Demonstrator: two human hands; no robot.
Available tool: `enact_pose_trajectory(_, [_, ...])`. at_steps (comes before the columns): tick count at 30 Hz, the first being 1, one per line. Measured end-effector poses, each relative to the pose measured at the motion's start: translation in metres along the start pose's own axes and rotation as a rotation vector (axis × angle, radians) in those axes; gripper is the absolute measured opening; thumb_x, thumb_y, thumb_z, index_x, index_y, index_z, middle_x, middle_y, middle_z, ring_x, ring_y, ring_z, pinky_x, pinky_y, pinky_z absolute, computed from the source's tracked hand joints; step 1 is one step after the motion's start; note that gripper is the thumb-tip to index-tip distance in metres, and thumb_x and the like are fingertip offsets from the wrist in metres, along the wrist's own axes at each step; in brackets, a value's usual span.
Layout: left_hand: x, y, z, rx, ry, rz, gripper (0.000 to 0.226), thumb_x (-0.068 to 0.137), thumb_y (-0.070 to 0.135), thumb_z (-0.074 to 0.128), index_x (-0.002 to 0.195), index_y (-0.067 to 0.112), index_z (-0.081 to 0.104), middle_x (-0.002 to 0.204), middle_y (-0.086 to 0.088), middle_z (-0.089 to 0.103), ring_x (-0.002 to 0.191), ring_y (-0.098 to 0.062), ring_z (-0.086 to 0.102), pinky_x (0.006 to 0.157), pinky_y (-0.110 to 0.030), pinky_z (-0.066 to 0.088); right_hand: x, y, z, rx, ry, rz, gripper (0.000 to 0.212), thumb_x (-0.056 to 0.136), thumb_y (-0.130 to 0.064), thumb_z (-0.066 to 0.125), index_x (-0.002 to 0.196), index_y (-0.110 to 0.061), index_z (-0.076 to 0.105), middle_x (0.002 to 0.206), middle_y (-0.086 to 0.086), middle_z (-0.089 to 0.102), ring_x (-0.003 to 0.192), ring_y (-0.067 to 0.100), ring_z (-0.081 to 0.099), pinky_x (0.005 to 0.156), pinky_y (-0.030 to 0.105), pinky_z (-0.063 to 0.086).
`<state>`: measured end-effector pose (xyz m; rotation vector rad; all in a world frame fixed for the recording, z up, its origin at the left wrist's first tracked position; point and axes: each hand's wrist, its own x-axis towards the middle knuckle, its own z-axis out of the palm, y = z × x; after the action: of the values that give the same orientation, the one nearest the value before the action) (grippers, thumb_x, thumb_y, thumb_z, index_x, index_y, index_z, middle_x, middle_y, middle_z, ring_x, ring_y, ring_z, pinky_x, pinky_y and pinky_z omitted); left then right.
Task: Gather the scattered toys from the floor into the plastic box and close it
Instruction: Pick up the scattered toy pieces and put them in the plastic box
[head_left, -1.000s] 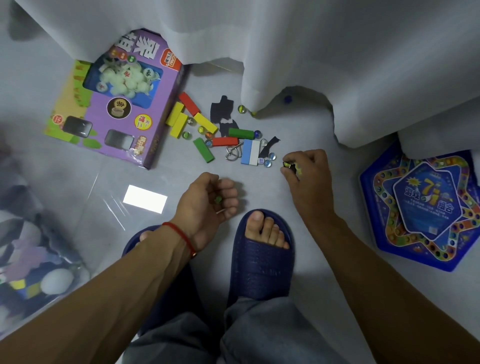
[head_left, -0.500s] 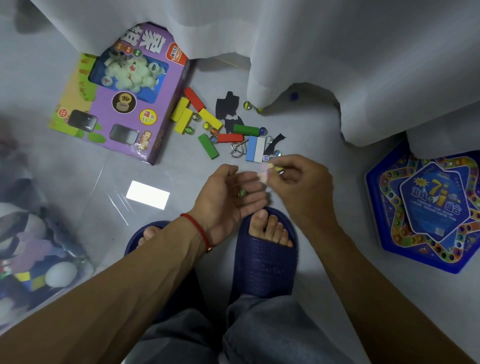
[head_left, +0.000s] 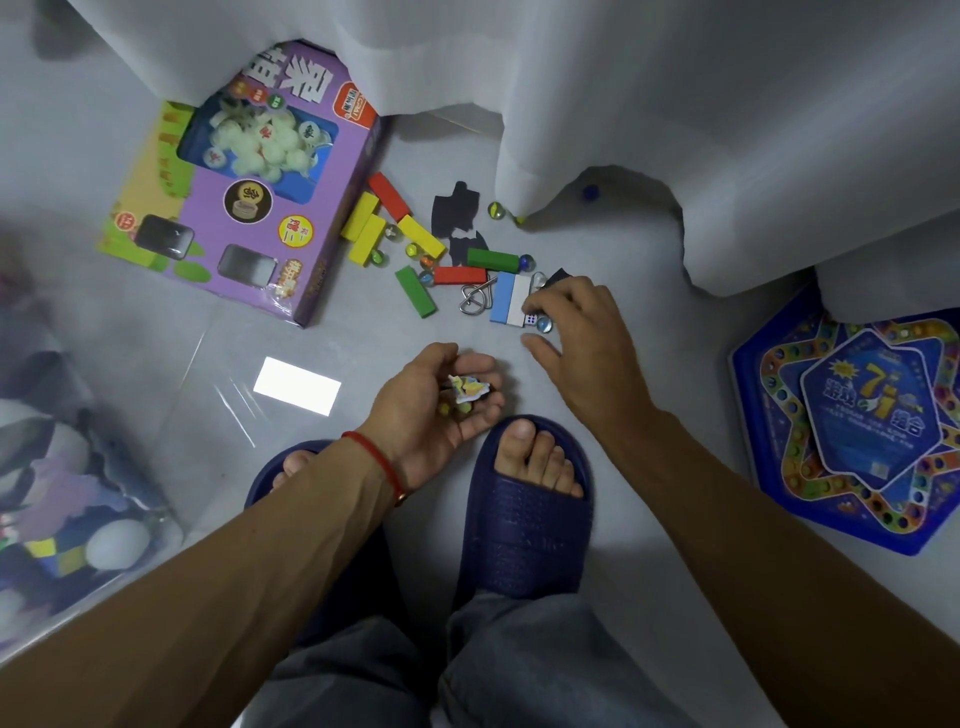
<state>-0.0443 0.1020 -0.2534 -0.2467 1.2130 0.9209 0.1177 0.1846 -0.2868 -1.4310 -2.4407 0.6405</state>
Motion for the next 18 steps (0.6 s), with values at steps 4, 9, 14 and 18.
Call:
enact_pose_trajectory(4, [-0.001,0.004,0.002,0.055,0.018,0.03,0.043,0.102,0.031,0.038,0.092,0.004,0.07,0.087,-0.013,0.07,0.076,-0.025,0.067,0.074,-0.033,0.059,0.0,0.004,0.005,0.019,0.041,-0.005,0.022,0.084,-0.01,0.078,0.101,-0.008,0.064,0.106,0.015,0.059,0.101,0.029,0.061,0.075,0.039,0.058])
enact_pose_trajectory(9, [-0.009,0.009,0.005,0.055,0.031,0.028,0.041,0.102,0.028,0.037,0.103,0.001,0.067,0.093,-0.016,0.07,0.077,-0.027,0.069,0.077,-0.033,0.059,0.001,0.003,0.002,0.05,-0.011,0.139,0.017,0.085,-0.014,0.075,0.098,-0.011,0.065,0.102,0.008,0.059,0.084,0.017,0.058,0.066,0.02,0.044])
enact_pose_trajectory(14, [-0.036,0.017,0.006,0.067,0.064,0.047,0.038,0.101,0.028,0.037,0.097,0.004,0.067,0.086,-0.014,0.069,0.07,-0.024,0.066,0.07,-0.031,0.056,-0.008,-0.023,-0.033,0.874,-0.101,0.695,0.004,0.09,-0.008,0.066,0.094,-0.007,0.065,0.076,0.003,0.061,0.065,0.014,0.054,0.053,0.023,0.047])
enact_pose_trajectory(18, [-0.097,0.036,0.001,0.031,0.058,0.154,0.028,0.098,0.021,0.046,0.102,0.004,0.068,0.072,-0.007,0.065,0.058,-0.018,0.059,0.057,-0.025,0.047,-0.014,-0.065,-0.077,1.382,-0.403,0.722,0.021,0.103,-0.01,0.044,0.111,-0.002,0.062,0.087,0.007,0.054,0.067,0.011,0.049,0.055,0.022,0.039])
